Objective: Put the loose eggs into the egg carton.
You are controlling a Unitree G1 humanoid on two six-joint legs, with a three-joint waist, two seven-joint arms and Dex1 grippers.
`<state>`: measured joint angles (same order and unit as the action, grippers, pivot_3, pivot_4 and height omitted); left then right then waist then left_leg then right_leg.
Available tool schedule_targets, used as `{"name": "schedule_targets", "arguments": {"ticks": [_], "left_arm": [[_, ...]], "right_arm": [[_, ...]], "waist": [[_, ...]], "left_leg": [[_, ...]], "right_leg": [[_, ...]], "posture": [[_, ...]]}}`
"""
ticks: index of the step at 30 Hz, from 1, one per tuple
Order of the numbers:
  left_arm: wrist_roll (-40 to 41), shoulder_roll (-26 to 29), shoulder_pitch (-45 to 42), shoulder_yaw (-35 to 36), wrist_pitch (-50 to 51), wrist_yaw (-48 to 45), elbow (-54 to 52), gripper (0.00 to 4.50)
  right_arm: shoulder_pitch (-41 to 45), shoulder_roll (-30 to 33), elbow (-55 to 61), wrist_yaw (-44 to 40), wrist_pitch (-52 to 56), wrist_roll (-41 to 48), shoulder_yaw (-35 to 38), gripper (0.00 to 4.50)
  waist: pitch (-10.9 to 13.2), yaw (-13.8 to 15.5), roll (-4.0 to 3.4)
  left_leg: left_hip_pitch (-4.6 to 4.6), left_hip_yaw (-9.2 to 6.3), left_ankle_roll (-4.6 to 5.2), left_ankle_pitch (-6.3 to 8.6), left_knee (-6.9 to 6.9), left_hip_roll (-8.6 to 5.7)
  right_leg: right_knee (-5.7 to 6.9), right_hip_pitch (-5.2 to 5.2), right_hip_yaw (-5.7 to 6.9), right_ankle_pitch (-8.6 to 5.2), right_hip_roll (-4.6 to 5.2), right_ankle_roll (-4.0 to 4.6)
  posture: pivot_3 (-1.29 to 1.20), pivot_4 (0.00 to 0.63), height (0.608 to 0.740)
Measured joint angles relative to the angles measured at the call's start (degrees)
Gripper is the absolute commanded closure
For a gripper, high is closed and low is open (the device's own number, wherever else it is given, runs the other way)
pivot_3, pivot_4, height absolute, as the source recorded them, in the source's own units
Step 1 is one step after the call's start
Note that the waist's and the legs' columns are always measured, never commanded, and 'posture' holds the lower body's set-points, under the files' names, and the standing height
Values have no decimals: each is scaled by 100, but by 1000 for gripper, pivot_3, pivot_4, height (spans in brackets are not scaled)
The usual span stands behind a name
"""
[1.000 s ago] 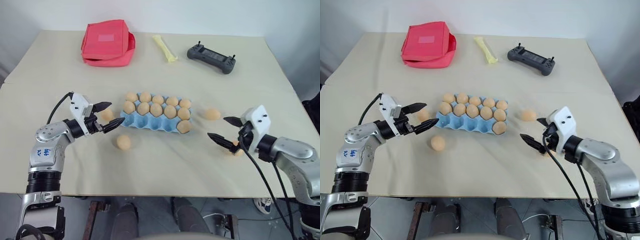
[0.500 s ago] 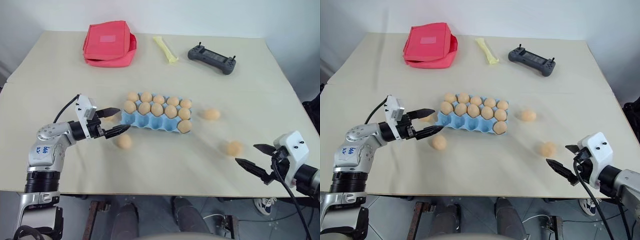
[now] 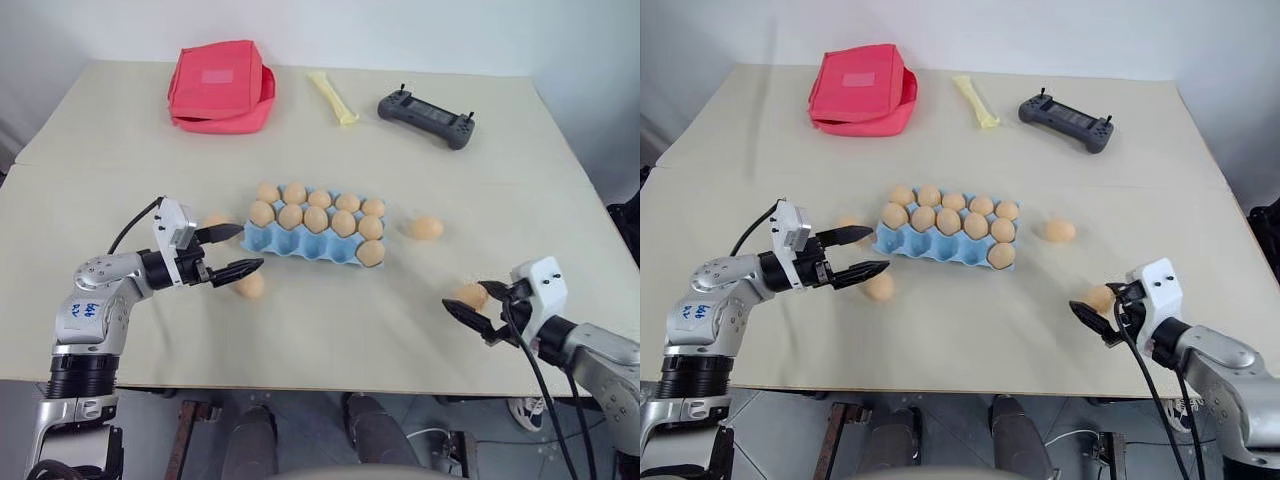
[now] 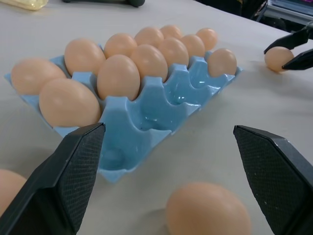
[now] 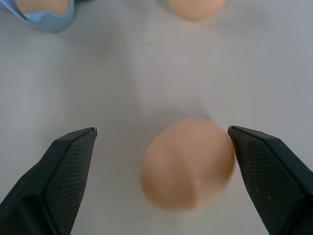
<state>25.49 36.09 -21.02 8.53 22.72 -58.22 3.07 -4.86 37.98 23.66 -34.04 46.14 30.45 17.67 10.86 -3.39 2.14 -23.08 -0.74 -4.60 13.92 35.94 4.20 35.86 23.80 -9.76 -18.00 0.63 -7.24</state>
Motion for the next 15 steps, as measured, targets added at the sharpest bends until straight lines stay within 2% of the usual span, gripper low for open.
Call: {"name": "schedule_targets", "arguments": {"ticks": [3, 4, 7, 12, 15], "left_arm": [[13, 5, 101, 54, 7, 35, -73, 18], [16, 6, 142, 57, 10, 52, -81, 5], [30, 6, 199, 59, 29, 74, -103, 0], [103, 6, 257, 82, 28, 111, -236, 0], [119, 5, 281, 105, 21, 118, -236, 0]], "right_arm": [[21, -43, -88, 0, -129, -82, -136, 0], [21, -51, -92, 0, -162, -105, -150, 176], [22, -56, -96, 19, -279, -120, -144, 908], [22, -52, 13, 56, -333, -81, -82, 2624], [21, 0, 293, 59, -206, 59, 101, 2866]], "waist": [[0, 3, 0], [0, 3, 0], [0, 1, 0], [0, 1, 0], [0, -5, 0]], "left_leg": [[0, 0, 0, 1, 2, 0], [0, 0, 0, 1, 2, 0], [0, 0, -1, 0, 5, 0], [1, 0, -1, 0, 7, 0], [1, 0, -1, 0, 6, 0]], "right_leg": [[0, -1, 0, 0, 0, -1], [0, -1, 0, 0, 0, -1], [0, -1, 0, 0, 0, -1], [1, -1, 0, 0, 0, -1], [0, -1, 0, 0, 0, -1]], "posture": [[0, 150, 740], [0, 150, 740], [0, 150, 740], [0, 150, 740], [0, 150, 740]]}}
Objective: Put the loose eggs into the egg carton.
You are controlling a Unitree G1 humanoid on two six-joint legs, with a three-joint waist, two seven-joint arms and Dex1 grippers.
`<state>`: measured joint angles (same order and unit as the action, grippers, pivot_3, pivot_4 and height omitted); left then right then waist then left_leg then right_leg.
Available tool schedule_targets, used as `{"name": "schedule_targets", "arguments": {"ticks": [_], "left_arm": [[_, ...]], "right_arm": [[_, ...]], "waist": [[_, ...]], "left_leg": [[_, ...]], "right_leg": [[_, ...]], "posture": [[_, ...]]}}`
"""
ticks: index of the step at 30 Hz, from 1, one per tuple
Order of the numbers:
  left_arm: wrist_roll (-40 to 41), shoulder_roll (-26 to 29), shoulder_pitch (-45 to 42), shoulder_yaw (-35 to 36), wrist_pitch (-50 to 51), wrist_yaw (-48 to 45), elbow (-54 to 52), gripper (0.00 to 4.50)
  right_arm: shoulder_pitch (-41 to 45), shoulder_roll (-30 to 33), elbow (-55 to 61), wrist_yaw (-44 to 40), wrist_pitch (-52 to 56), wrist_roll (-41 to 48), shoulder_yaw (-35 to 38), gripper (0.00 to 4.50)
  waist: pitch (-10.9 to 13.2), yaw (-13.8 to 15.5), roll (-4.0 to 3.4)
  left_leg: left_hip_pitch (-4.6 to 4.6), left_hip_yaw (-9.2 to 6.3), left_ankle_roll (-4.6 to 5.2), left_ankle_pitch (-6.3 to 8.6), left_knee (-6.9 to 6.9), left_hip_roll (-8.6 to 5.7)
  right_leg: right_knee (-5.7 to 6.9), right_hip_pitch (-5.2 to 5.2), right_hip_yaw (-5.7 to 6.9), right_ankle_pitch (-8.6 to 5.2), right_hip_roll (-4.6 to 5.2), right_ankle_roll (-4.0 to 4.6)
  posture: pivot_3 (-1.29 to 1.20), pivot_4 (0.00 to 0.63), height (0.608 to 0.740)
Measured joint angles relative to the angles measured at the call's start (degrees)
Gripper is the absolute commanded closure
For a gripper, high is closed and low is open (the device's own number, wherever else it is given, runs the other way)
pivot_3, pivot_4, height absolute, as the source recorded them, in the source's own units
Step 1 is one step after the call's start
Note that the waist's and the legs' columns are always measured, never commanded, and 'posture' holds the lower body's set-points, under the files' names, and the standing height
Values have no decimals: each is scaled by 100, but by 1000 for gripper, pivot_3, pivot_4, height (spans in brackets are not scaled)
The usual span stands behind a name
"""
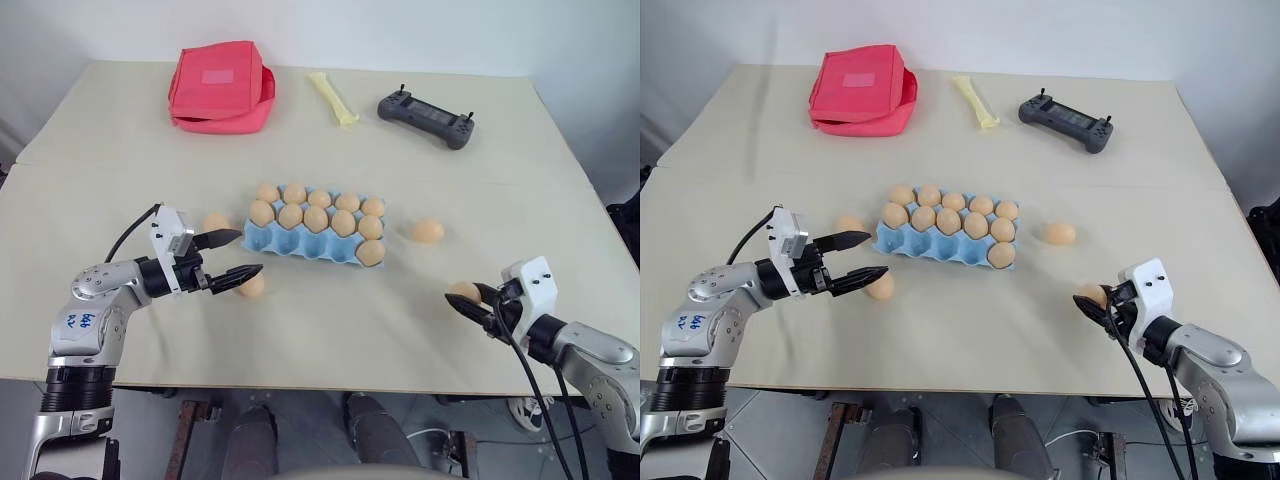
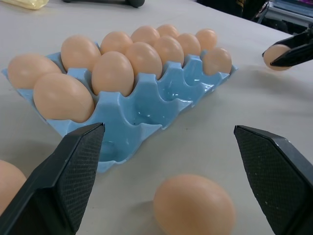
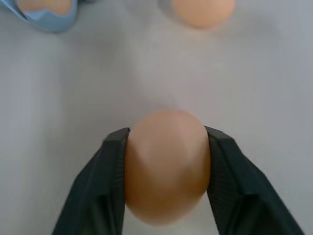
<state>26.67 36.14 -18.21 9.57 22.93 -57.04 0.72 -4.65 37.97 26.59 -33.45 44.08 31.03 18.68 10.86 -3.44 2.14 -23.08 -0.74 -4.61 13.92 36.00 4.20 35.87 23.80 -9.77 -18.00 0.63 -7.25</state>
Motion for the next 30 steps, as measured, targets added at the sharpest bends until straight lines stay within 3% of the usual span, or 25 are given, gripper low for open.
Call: {"name": "schedule_targets", "arguments": {"ticks": [4, 7, 14, 16, 21, 30], "left_arm": [[1, 0, 15, 22, -27, 7, 1, 0], [1, -6, 13, 36, -50, 22, 13, 0], [-2, -34, -70, 44, -131, 102, 32, 0], [-1, -35, -72, 63, -144, 124, 32, 0], [0, -10, -46, 117, -149, 217, 19, 0], [2, 2, 75, 166, -149, 360, -17, 0]], "right_arm": [[328, 90, 322, 65, 275, 277, 180, 2867], [1162, 81, 426, 266, 662, 541, 80, 2867], [3022, -726, 151, 738, 1143, 650, -1378, 2867], [3333, -941, -166, 787, 1133, 472, -1768, 2867], [3809, -1280, -885, 738, 966, 58, -2497, 2867], [4162, -1701, -1567, 464, 698, -329, -2962, 2867]], "waist": [[0, -9, 0], [1, -53, -1], [1, -153, 0], [1, -146, -1], [1, -120, -1], [1, -148, -1]], "left_leg": [[0, 0, 0, 0, 2, 0], [2, 1, 2, -2, 5, 0], [-8, 0, 2, -3, -8, 3], [-12, -1, 1, 1, -11, 3], [-23, -1, 0, 2, -44, 3], [-31, 8, -2, 1, -64, 10]], "right_leg": [[0, 0, 0, 0, 0, 0], [2, 0, -1, 3, 0, -1], [1, 12, 1, 4, -1, 4], [7, 18, 1, 25, -1, -36], [8, 41, 4, 42, -1, -78], [22, 72, 7, 37, -4, -72]], "posture": [[0, 150, 740], [0, 150, 740], [0, 150, 740], [0, 150, 740], [0, 150, 740], [0, 150, 740]]}}
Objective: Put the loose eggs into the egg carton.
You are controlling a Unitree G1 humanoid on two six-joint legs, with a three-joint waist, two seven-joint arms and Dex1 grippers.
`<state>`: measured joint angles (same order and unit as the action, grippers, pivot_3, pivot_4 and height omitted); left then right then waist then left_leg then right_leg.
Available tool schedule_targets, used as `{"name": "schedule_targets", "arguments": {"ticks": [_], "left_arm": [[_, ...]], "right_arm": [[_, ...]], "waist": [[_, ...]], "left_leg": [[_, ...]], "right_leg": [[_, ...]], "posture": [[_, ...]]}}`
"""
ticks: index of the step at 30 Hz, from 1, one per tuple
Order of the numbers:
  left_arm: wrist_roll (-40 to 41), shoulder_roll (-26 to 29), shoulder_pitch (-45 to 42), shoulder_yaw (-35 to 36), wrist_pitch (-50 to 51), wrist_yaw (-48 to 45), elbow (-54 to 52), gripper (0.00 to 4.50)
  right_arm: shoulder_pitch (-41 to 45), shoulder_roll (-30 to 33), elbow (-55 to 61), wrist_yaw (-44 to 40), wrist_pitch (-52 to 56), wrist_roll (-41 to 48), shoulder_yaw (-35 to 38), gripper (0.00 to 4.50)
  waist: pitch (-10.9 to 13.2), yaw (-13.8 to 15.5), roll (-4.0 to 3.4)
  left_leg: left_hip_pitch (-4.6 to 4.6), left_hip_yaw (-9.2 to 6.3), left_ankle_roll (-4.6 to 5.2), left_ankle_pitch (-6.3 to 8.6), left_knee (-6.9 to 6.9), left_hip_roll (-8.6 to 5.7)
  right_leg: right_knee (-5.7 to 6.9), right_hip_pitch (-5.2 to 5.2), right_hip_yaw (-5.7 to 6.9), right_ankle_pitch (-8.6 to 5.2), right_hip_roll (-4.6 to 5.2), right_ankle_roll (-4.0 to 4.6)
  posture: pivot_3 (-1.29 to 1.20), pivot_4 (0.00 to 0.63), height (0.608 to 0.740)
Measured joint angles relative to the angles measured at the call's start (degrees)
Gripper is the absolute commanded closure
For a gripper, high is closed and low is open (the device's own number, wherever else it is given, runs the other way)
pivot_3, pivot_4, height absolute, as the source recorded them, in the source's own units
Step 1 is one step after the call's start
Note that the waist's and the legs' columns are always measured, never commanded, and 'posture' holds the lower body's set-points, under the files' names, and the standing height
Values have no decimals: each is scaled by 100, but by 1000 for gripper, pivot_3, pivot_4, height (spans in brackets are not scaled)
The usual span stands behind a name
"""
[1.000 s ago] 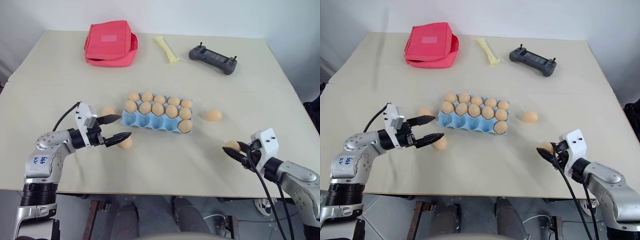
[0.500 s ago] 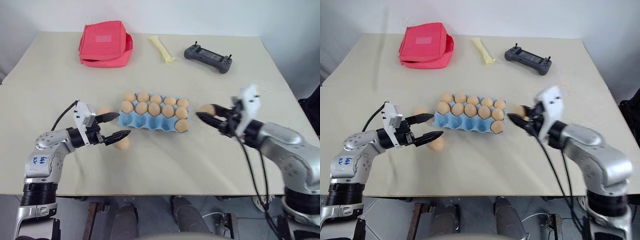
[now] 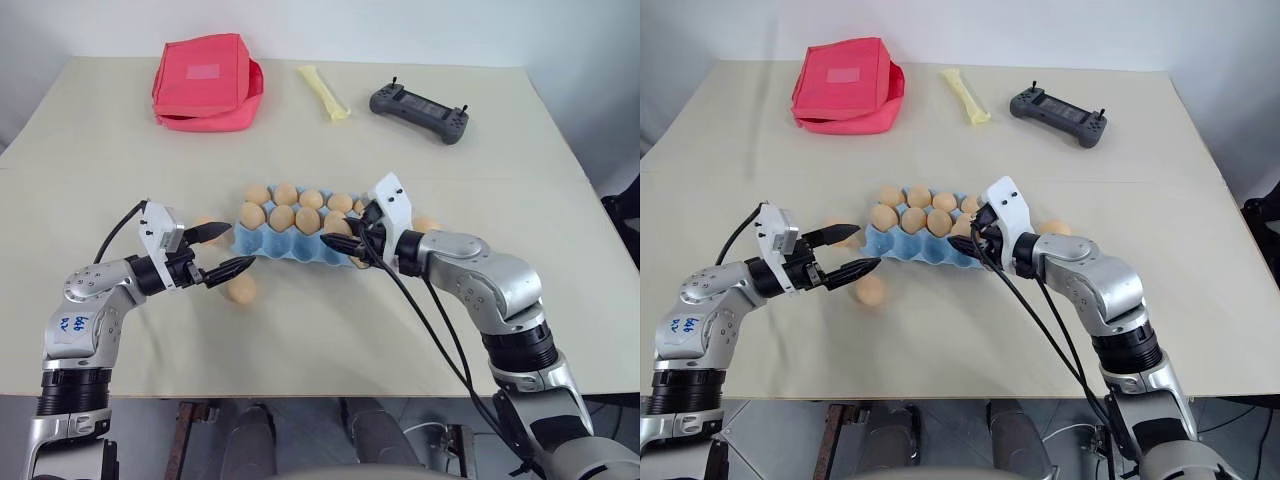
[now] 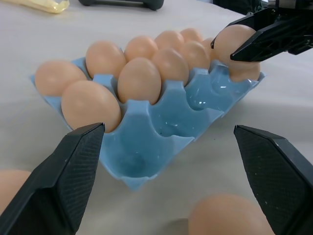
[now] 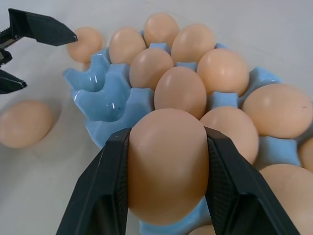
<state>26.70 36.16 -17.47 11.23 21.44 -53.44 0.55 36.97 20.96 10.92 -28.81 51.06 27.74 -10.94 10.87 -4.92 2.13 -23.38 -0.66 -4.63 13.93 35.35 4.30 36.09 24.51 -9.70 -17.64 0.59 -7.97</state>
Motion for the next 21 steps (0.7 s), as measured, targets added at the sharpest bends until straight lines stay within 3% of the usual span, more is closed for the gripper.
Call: {"name": "schedule_targets", "arguments": {"ticks": [8, 16, 21], "left_arm": [[0, 0, -1, 0, -19, 70, -5, 0], [0, -2, -5, -1, -27, 84, -5, 0], [1, -16, -26, -3, -32, 92, -5, 0]], "right_arm": [[82, -134, -144, -152, -119, -255, -68, 81], [98, -117, -117, -198, -105, -309, 6, 33], [89, 411, 326, -347, 204, -53, 531, 33]], "waist": [[0, 4, 0], [0, 2, 0], [0, 19, 0]], "left_leg": [[1, 0, -2, -1, 3, -1], [2, 0, -2, -2, 3, -1], [1, 0, -2, -1, 2, -1]], "right_leg": [[4, 0, 0, 0, 0, 0], [6, 0, 0, 0, 0, 0], [1, -1, 0, 0, 0, 0]], "posture": [[0, 150, 740], [0, 150, 740], [0, 150, 740]]}}
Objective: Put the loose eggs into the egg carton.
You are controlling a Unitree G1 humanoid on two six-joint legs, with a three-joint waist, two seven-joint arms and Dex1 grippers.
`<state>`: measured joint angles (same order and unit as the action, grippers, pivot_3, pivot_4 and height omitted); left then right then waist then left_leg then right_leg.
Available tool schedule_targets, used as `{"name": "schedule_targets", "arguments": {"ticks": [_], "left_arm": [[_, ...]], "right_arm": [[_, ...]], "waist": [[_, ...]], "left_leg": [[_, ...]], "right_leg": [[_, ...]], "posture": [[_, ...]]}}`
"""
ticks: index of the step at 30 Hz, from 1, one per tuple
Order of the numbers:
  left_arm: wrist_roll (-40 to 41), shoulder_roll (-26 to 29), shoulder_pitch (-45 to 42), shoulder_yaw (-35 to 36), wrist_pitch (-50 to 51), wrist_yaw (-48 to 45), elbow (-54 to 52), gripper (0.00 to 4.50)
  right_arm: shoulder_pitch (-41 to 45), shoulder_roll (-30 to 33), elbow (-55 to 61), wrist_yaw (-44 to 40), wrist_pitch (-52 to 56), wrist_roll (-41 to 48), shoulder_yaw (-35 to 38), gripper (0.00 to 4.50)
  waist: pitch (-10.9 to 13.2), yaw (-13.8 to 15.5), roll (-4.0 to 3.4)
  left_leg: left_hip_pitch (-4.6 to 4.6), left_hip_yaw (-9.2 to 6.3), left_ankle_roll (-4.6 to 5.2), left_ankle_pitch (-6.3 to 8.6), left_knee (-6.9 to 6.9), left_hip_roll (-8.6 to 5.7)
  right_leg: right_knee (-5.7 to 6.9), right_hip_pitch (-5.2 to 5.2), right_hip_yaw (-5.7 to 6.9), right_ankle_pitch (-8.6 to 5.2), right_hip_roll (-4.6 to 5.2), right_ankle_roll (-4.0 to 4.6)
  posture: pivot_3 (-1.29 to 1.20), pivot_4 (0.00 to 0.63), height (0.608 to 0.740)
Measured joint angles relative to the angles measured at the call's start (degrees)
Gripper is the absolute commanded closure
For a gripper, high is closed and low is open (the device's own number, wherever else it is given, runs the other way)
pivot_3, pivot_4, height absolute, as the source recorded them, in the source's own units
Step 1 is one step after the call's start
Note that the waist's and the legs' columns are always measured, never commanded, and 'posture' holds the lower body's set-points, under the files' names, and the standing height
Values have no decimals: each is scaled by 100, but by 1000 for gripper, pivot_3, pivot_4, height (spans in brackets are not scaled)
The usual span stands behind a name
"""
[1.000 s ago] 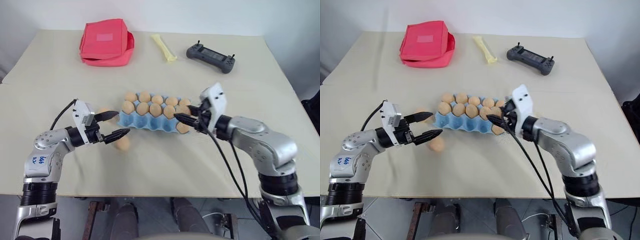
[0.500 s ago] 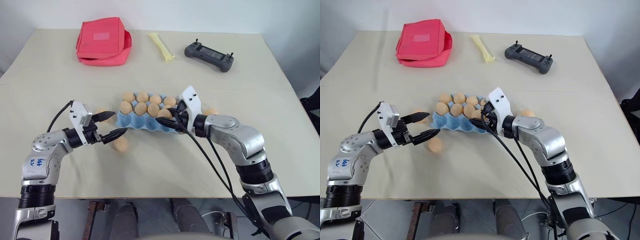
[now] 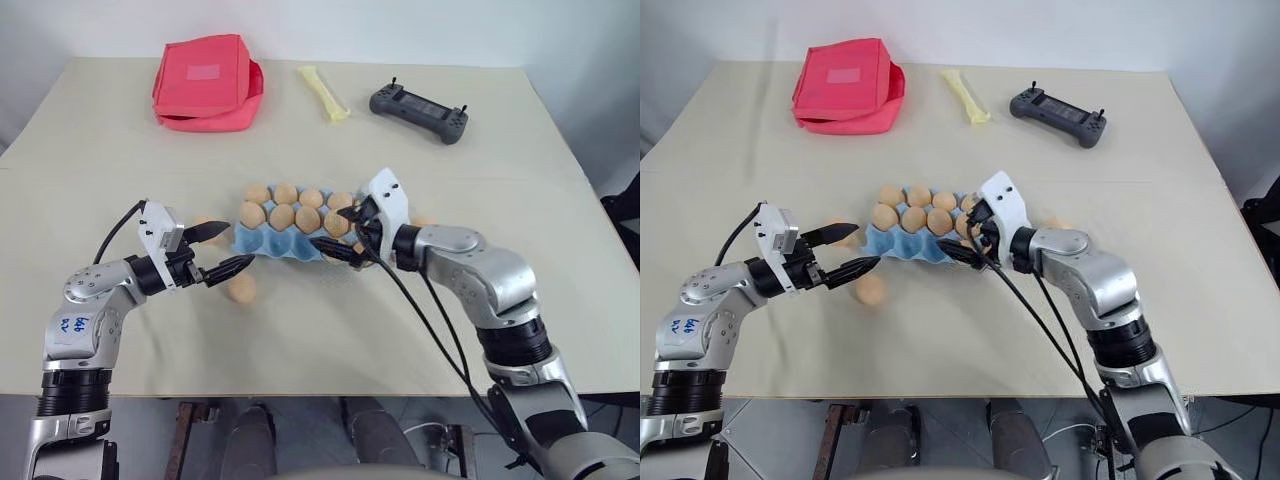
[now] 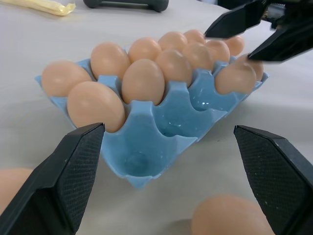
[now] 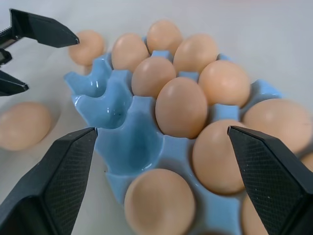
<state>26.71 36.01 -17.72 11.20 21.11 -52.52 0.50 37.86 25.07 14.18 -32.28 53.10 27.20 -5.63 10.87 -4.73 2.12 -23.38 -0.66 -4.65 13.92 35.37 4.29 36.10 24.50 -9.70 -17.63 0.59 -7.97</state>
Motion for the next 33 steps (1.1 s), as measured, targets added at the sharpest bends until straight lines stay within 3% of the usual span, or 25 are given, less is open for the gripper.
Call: {"name": "schedule_targets", "arguments": {"ticks": [9, 20, 27, 33], "left_arm": [[9, 1, 9, 7, -23, 3, 0, 0], [1, -3, -85, -8, -126, -12, 120, 0], [0, -16, -113, -23, -142, -12, 217, 0], [-2, -49, -156, -52, -172, -6, 230, 0]], "right_arm": [[-1340, 1771, 711, -576, 589, 689, 1651, 33], [-3437, 2688, 599, -1203, 254, 647, 3113, 33], [-3315, 2700, 568, -1241, 78, 664, 3077, 33], [-1972, 2229, -42, -1012, -342, 460, 2210, 33]], "waist": [[0, 49, 0], [0, 34, 0], [0, -11, 1], [2, -34, 3]], "left_leg": [[1, 1, 1, 1, -3, -1], [9, 10, 5, -2, 17, -2], [11, 17, 12, -10, 36, -2], [11, 39, 16, -13, 64, -3]], "right_leg": [[-9, -4, -1, -1, 0, 1], [-7, -15, -7, 2, 0, -5], [-7, -17, -18, -3, -1, 17], [-12, -21, -47, -3, -1, 47]], "posture": [[0, 150, 740], [0, 150, 740], [0, 150, 740], [0, 150, 740]]}}
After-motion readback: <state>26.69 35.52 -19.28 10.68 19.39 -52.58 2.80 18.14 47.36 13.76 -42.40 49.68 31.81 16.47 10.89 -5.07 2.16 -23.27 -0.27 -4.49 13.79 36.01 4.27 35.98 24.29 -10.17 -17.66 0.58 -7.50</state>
